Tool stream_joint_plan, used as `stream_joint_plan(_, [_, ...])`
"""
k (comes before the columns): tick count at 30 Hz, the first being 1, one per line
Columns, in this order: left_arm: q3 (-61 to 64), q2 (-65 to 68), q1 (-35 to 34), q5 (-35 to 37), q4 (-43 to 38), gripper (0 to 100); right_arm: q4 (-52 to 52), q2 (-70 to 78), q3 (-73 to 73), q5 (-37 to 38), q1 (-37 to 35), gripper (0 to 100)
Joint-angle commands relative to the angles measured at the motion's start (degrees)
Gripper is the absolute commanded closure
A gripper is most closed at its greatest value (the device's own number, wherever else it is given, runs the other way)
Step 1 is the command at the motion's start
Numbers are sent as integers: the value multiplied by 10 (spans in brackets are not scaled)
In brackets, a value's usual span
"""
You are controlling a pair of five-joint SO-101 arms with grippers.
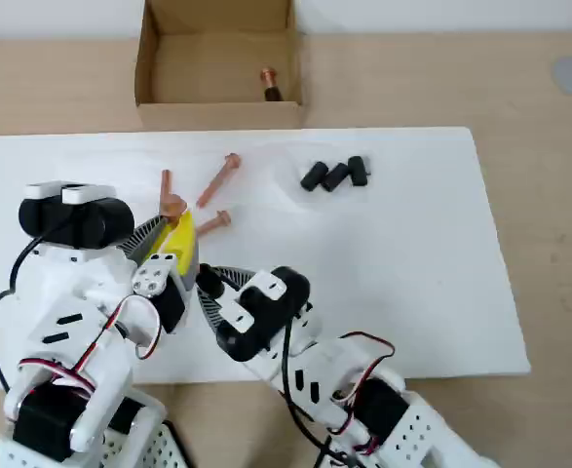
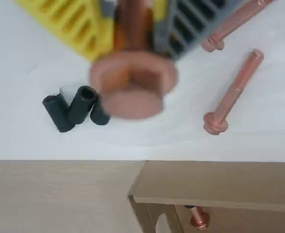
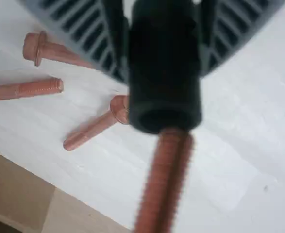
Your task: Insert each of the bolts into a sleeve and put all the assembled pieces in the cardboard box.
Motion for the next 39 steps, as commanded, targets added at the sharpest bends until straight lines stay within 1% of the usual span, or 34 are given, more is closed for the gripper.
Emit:
stream_joint_plan(1, [-4, 0, -2, 0, -6, 992, -18, -100, -47, 1, -14, 989])
stream_joint_plan(3, [0, 0, 14, 0, -4, 993, -18, -99, -47, 1, -14, 989])
stream_joint_plan(6, [-5, 0, 70, 0, 20, 993, -18, -98, -46, 0, -14, 989])
stream_joint_plan(8, [-5, 0, 84, -3, 20, 993, -18, -98, -46, 0, -14, 989])
stream_joint_plan(14, [-5, 0, 84, -4, 23, 993, -18, -98, -46, 0, -13, 989])
stream_joint_plan(19, [-5, 0, 60, -15, 26, 993, -18, -98, -46, 0, -11, 989])
stream_joint_plan(22, [-20, 0, 63, -45, 66, 993, -18, -99, -47, 0, -11, 989])
stream_joint_plan(27, [-51, 1, 63, -50, 121, 988, -18, -98, -47, 0, -11, 989])
stream_joint_plan(31, [-53, 1, 63, -48, 142, 922, -18, -98, -47, 0, -11, 989])
stream_joint_plan(37, [-53, 1, 63, -48, 145, 906, -18, -97, -47, 0, -11, 989])
stream_joint_plan(39, [-54, 1, 63, -48, 153, 876, -18, -97, -47, 0, -11, 989])
